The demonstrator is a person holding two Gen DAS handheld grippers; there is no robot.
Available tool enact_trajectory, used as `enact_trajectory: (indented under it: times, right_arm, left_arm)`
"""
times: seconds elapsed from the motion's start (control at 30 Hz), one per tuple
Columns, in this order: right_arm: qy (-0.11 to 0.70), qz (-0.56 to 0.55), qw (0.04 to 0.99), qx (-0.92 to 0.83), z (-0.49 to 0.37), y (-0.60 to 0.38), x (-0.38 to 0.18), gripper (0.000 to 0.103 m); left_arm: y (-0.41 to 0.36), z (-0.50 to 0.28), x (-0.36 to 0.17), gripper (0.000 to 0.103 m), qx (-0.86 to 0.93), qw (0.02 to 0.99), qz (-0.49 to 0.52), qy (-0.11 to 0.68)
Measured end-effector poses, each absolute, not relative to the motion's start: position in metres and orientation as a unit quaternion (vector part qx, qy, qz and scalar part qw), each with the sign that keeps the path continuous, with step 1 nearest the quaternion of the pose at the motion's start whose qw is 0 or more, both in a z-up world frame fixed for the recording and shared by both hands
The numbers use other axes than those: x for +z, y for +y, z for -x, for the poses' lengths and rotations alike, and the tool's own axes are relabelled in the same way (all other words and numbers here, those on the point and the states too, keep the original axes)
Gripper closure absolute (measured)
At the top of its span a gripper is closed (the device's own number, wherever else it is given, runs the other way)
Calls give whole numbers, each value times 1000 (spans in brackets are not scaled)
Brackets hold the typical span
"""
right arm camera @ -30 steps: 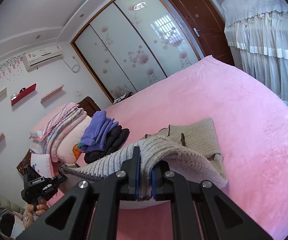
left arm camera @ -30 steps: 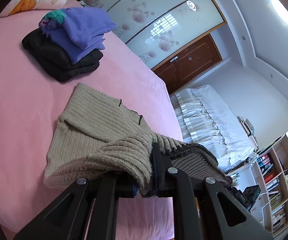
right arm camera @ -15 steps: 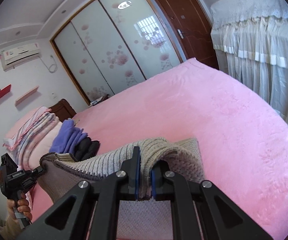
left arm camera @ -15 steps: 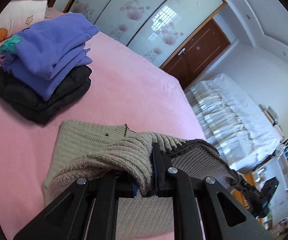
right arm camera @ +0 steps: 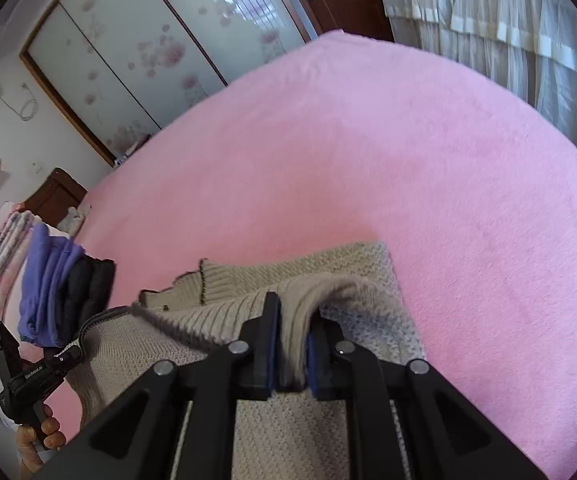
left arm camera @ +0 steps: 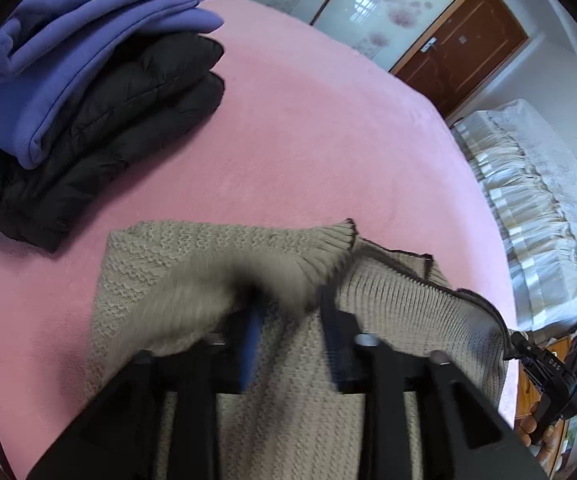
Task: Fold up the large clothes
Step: 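Lift the hem with both tools and fold it up toward the collar, then lay the folded hem down and release both tools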
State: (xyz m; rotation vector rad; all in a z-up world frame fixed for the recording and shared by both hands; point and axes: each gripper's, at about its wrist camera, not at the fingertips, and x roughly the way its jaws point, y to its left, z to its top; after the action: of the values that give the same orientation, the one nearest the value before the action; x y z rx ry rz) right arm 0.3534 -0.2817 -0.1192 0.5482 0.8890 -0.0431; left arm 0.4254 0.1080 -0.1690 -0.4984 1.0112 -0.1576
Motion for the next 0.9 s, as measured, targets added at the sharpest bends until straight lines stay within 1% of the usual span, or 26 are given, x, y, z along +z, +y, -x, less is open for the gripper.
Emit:
enact_trajectory:
  times: [0.03,0.07,0.1,0.13,0.23,0.33,0.4,0.5,0.67,0.73,0.9]
  right_arm:
    - [431,-259,864,-25,-355,-282,-122,80]
    - [434,-259,862,-27,-357,-282,-123,75]
    - [433,-260,863,-29,-356,-284,-122,65]
    - [427,-263,864,-32,-352,-287,-119,58]
    - [408,-275,870,-35,-343,-299,-111,52]
    - [404,-275,871,-48,-340,-317,-109,52]
    - [409,-267,871,-53,-342,-325,-112,52]
    - [423,-256,868,-48,-350,-332,-121,52]
    - [437,-231,869,-32,-369,-319,-133,52]
    - [445,-215,869,-30,-377,-312,-138,52]
    - [450,-191,872,-22,-397,-299,-144,52]
  left_arm:
    - [109,-426,-169,40,-69,842,235,480]
    - [111,-426,-166,28,-65,842,238,479]
    - [115,-425,-162,27,-69,843,246,474]
    - [117,-424,-160,27,-76,842,252,470]
    - [128,-418,-148,27,-75,850,248,459]
    - [138,-411,-144,27,-61,862,214,456]
    - [142,-411,-148,27,-45,868,182,460]
    - [148,-413,-158,28,-35,869,163,467]
    - [155,-424,-174,28,-26,865,150,477]
    - [151,-429,-178,31,-28,866,136,480]
    - [139,-448,-187,32,-18,869,87,486]
